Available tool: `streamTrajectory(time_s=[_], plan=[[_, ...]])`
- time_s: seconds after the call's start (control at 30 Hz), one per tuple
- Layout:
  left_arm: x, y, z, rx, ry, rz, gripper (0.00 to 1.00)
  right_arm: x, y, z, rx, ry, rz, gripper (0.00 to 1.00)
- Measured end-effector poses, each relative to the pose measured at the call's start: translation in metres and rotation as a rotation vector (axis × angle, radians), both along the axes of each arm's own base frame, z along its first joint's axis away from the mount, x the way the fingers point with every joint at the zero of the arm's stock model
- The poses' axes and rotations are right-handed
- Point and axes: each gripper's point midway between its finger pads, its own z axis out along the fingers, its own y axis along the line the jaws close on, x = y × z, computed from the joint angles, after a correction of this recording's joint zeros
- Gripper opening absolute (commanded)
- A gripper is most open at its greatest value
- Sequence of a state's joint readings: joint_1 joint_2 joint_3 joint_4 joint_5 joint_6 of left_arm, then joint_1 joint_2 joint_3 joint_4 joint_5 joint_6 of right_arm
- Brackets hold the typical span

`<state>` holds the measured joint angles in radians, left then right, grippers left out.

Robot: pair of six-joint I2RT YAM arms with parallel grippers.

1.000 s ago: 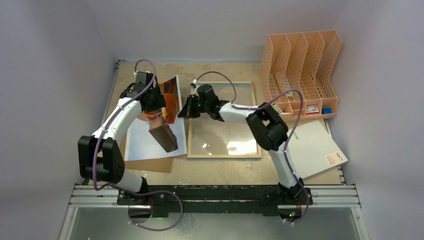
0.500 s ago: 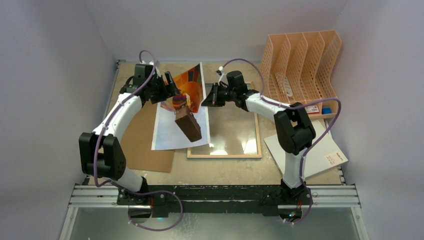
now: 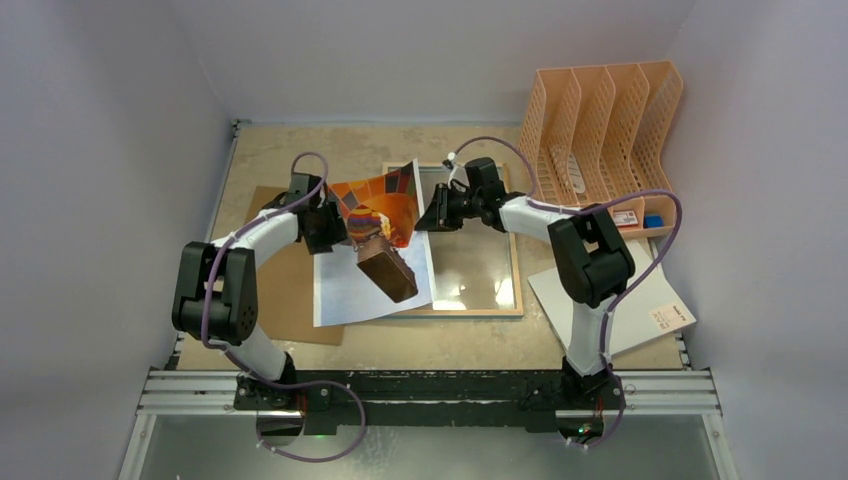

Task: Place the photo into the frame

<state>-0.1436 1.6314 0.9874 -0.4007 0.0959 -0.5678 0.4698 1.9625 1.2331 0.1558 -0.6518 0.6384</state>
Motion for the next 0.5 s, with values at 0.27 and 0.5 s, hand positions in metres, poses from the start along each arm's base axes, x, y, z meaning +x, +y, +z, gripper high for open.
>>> streamTrajectory(time_s=[0.27,0.5], plan=[[-0.015,0.002,-0.016,0.002,0.044,0.013,0.50,0.001,0.010,0.010,0.070,-0.036,0.055,0.21],[-0.011,-0.005,-0.013,-0.033,0.020,-0.003,0.50,0.000,0.011,-0.010,0.040,0.004,0.064,0.00]])
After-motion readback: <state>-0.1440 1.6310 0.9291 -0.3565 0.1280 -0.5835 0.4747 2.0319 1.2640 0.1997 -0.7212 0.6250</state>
